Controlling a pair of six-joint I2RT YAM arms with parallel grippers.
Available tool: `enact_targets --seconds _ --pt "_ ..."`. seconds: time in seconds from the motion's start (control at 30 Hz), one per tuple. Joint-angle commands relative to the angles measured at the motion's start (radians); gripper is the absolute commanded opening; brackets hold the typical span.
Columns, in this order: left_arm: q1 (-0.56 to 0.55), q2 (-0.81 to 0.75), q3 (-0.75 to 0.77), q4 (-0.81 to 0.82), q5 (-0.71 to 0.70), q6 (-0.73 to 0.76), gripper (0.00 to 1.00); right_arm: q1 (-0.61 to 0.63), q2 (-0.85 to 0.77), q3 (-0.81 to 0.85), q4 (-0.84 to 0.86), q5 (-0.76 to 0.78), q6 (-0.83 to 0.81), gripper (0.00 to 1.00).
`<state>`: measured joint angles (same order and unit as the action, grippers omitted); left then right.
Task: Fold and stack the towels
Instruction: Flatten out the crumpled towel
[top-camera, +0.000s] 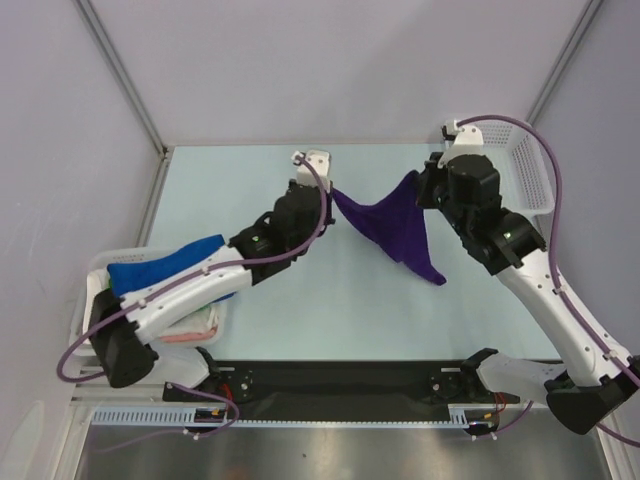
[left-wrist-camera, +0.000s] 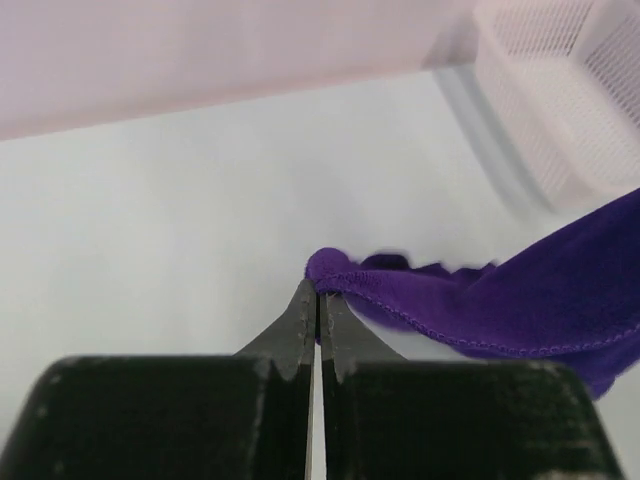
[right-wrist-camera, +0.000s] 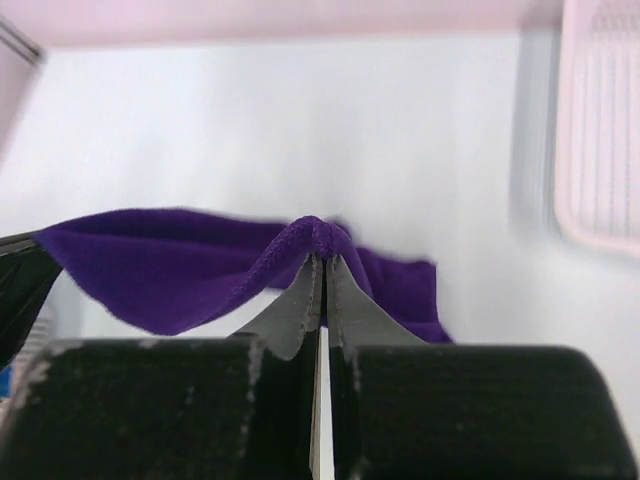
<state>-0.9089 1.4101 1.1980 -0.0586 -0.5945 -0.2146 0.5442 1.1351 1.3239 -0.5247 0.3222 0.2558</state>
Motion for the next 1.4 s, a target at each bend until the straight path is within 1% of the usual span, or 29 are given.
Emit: enact_targets --seconds 0.0,0.07,0.23,0.37,0.5,0.63,0.77,0.87,1.07,1.23,1.3,1.33,1.37 --pt "0.001 -0.127 0.102 -0.056 -0.031 0.082 0.0 0.017 -0.014 0.124 0.1 -0.064 -0.076 0.0" --pt "-0.001 -0.16 0.127 -0.057 -0.016 0.118 0.0 0.039 -0.011 0.184 0.109 -0.083 -0.104 0.0" --pt "-0.007 -0.227 0.244 -0.072 0.053 0.263 0.0 0.109 -0.014 0.28 0.147 -0.072 -0.223 0.0" --pt "-0.037 -0.299 0.31 -0.058 0.125 0.41 0.0 0.155 -0.011 0.353 0.173 -0.06 -0.297 0.0" --pt "-0.074 -0.339 0.385 -0.07 0.153 0.504 0.0 0.187 -0.012 0.417 0.19 -0.072 -0.348 0.0" --pt "-0.105 -0.385 0.428 -0.098 0.203 0.537 0.0 0.203 -0.032 0.458 0.215 -0.077 -0.366 0.0" --pt "-0.13 -0.436 0.448 -0.087 0.223 0.557 0.0 0.207 -0.047 0.512 0.21 -0.104 -0.369 0.0" --pt "-0.13 -0.459 0.472 -0.072 0.226 0.569 0.01 0.212 -0.051 0.558 0.204 -0.132 -0.365 0.0" --pt "-0.13 -0.458 0.529 -0.05 0.213 0.572 0.0 0.214 -0.024 0.67 0.173 -0.176 -0.356 0.0" --pt "-0.13 -0.462 0.523 -0.03 0.208 0.575 0.0 0.217 -0.015 0.67 0.176 -0.195 -0.346 0.0" --pt "-0.13 -0.47 0.493 -0.026 0.217 0.575 0.0 0.218 -0.018 0.643 0.192 -0.204 -0.348 0.0" --pt "-0.13 -0.468 0.483 -0.027 0.208 0.574 0.0 0.218 -0.02 0.629 0.202 -0.206 -0.346 0.0" --pt "-0.13 -0.465 0.462 -0.024 0.168 0.575 0.0 0.218 -0.017 0.612 0.209 -0.193 -0.348 0.0"
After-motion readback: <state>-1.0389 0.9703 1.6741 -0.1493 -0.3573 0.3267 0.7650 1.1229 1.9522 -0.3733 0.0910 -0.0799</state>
